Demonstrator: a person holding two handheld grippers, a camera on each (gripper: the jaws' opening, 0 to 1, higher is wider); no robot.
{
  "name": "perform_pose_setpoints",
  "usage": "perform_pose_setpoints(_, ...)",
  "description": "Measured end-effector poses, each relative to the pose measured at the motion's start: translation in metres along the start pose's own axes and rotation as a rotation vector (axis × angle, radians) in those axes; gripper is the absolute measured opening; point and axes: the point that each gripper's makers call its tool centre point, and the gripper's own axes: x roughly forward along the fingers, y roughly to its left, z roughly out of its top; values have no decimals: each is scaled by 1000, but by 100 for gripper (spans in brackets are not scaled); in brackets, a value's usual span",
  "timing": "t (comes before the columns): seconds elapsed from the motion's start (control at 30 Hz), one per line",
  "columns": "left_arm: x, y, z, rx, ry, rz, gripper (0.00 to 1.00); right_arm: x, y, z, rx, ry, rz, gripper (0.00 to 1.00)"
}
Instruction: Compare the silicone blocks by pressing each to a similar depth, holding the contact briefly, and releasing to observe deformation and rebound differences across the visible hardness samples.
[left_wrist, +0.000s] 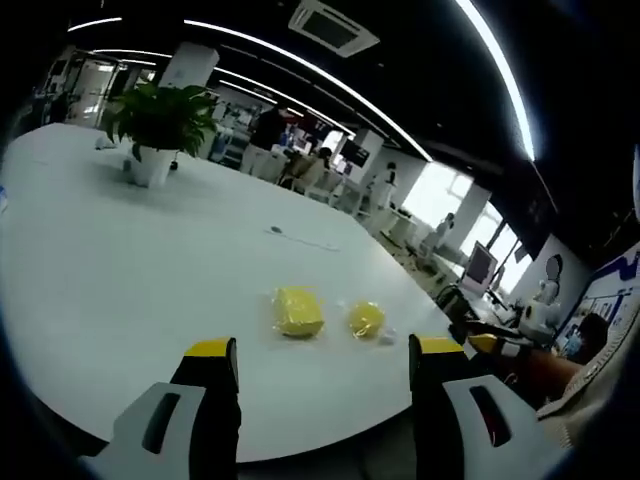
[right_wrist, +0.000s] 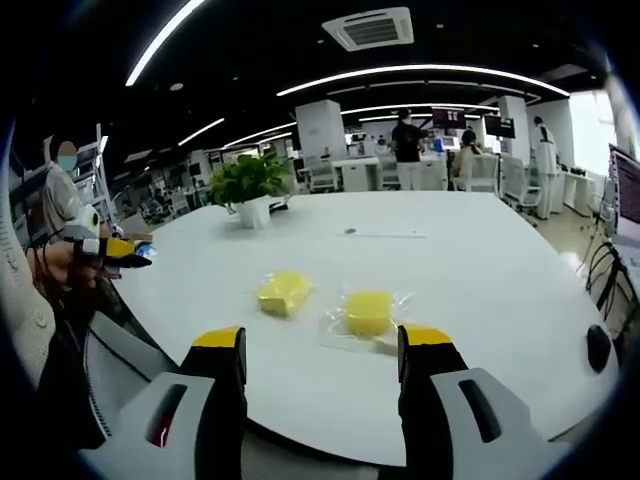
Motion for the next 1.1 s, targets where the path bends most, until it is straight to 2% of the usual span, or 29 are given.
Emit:
perform_pose_setpoints(0.3,20,7,14,-95,-22,-20,69,4,-6,-2,2,22,5,56)
perform_pose_setpoints(0.83,78,24,16,-141,32,-25,70,22,-26,-5,6,65,-5,57)
perform_pose_setpoints(1.1,104,36,15,-176,54,-22,70,30,-28,-7,21,81,-20,56)
